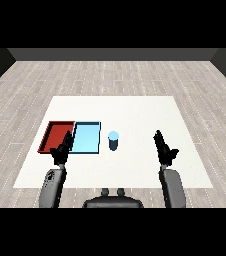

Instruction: Pick the blue can and put it in the blue box

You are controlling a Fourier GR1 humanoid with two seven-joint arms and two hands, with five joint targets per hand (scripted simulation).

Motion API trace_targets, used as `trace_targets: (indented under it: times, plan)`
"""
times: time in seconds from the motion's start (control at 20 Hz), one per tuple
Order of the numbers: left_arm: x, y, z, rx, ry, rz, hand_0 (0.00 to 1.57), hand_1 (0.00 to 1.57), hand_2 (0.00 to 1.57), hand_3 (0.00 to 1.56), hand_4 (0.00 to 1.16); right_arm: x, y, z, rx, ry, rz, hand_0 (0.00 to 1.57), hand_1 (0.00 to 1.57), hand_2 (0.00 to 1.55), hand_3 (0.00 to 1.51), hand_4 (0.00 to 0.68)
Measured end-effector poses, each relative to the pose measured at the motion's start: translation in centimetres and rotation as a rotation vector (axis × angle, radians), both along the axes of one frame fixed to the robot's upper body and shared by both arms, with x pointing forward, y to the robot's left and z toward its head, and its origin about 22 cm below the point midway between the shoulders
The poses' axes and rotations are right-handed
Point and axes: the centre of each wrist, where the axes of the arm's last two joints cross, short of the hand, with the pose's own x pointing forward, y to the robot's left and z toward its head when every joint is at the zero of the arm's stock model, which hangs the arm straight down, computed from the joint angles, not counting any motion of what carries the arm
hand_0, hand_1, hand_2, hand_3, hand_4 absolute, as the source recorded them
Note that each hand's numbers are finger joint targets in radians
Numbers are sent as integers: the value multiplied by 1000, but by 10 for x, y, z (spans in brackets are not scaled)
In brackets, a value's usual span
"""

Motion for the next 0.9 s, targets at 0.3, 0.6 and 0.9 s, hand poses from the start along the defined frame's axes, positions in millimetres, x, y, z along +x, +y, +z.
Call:
trace_targets:
  times: [0.3,0.6,0.9]
  plan:
    - [-5,-3,1,19,8,-8,0,0,0,0,0,-17,4,-2,-47,26,38,0,0,0,0,0]
    - [-3,-9,12,-26,-263,-56,0,0,0,0,0,-20,16,4,124,-152,153,0,0,0,0,0]
    - [-2,-12,2,-48,-341,-73,0,0,0,0,0,-30,10,-7,166,-205,188,0,0,0,0,0]
